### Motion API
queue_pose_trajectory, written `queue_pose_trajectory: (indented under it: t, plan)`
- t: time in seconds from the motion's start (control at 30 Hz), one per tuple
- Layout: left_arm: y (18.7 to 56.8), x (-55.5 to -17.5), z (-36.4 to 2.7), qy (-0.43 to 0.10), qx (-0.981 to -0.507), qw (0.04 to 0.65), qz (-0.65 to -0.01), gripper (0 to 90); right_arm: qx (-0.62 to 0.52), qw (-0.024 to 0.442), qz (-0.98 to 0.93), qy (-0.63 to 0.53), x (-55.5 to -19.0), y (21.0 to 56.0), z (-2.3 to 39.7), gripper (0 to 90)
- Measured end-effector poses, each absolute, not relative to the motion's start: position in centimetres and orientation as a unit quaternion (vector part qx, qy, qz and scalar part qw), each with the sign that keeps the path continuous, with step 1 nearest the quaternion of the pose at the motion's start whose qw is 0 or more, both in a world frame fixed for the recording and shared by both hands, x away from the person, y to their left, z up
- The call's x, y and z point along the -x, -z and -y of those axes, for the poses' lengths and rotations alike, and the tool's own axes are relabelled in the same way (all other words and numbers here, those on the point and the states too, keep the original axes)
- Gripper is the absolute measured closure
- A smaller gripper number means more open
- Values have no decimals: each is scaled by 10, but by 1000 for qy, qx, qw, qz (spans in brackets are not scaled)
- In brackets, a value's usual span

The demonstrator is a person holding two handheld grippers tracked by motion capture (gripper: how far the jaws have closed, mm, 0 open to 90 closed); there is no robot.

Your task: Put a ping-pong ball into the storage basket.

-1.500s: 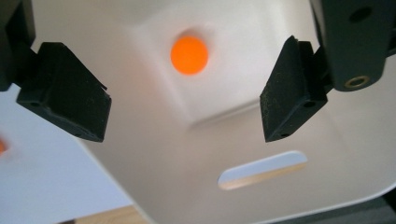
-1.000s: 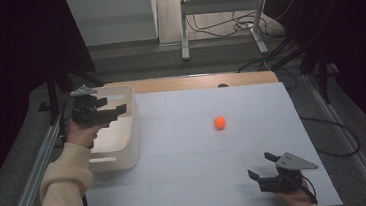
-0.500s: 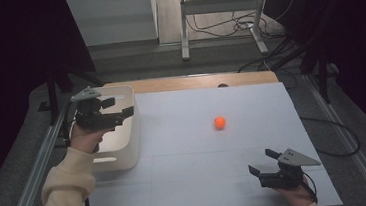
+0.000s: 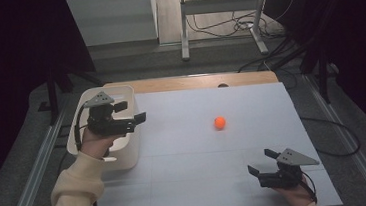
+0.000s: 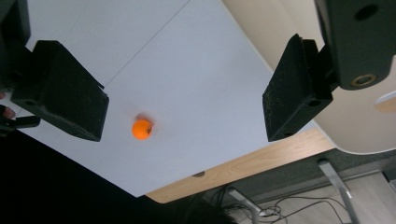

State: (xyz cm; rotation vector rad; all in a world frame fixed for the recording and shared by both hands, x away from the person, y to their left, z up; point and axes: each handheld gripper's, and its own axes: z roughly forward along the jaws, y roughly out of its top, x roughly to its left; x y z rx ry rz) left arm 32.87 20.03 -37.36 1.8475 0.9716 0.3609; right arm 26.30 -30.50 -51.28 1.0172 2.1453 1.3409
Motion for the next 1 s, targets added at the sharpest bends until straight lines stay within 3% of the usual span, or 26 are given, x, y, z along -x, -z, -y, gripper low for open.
queue_pose_trajectory:
  t: [1.0]
  plan:
    - [384, -335, -142, -117, -794, 487, -344, 156, -372, 206, -769, -477, -264, 515, 307, 118]
